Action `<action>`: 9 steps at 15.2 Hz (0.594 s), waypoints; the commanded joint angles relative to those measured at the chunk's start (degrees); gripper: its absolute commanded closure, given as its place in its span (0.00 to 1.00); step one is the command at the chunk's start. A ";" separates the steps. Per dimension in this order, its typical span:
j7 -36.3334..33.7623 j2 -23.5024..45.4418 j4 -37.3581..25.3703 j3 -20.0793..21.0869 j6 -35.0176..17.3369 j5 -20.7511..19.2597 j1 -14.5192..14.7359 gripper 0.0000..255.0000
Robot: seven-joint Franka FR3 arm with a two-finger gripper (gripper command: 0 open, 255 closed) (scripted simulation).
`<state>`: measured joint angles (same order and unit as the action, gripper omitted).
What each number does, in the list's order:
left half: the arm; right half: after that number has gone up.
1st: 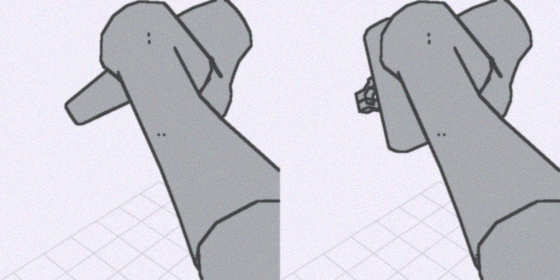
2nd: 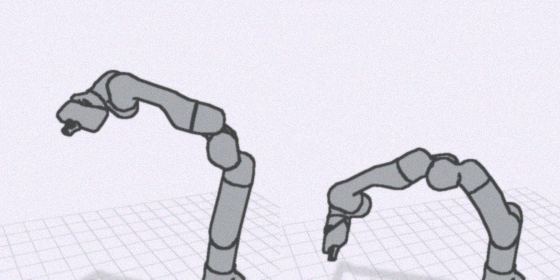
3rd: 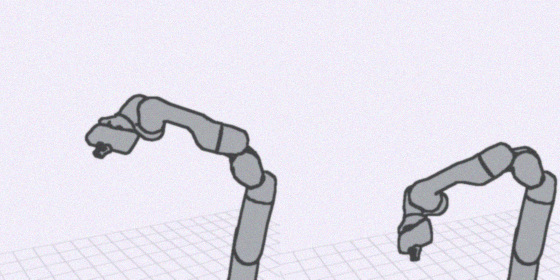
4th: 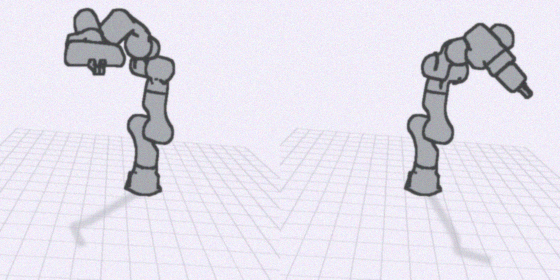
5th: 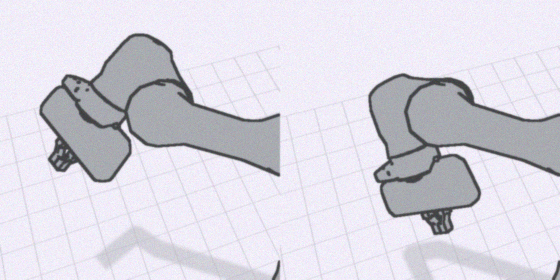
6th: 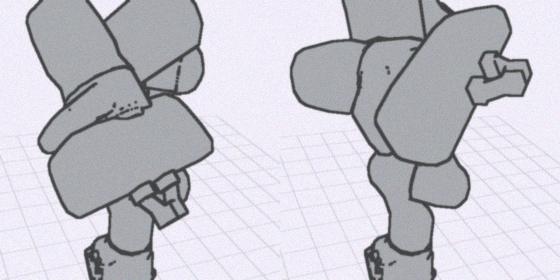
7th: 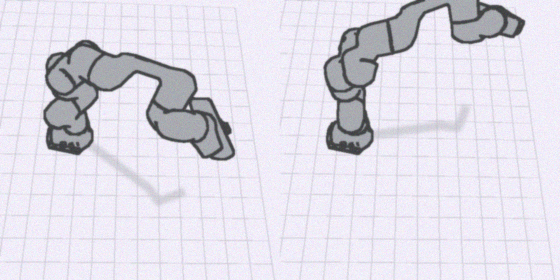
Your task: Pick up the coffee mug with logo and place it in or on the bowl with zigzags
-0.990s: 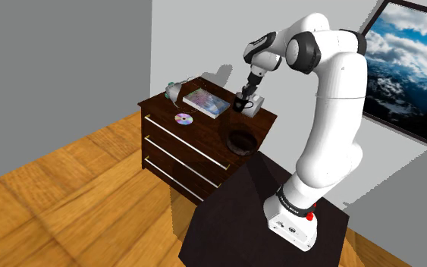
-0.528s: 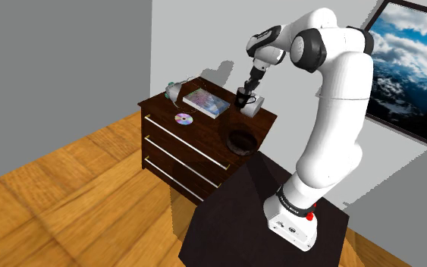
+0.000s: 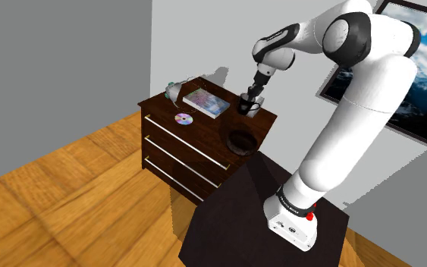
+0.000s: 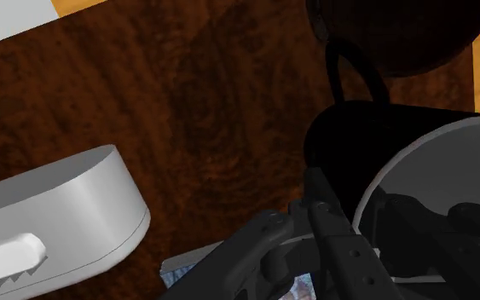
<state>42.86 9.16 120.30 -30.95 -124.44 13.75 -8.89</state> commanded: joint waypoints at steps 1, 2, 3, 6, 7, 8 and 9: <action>-2.35 -5.31 5.55 -0.34 -1.36 -3.02 1.31 1.00; -3.64 -7.85 8.14 -0.32 -1.96 -4.57 1.73 1.00; -5.01 -10.42 10.67 -0.20 -2.46 -6.15 2.01 1.00; -9.31 -18.17 17.91 0.85 -3.34 -10.86 1.97 1.00; -10.75 -20.76 20.21 1.38 -3.42 -12.33 1.72 1.00; -12.13 -23.34 22.46 2.06 -3.38 -13.70 1.31 1.00; -13.43 -25.84 24.59 2.79 -3.24 -14.92 0.82 1.00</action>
<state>31.17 -14.22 142.67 -29.00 -127.55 0.10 -7.92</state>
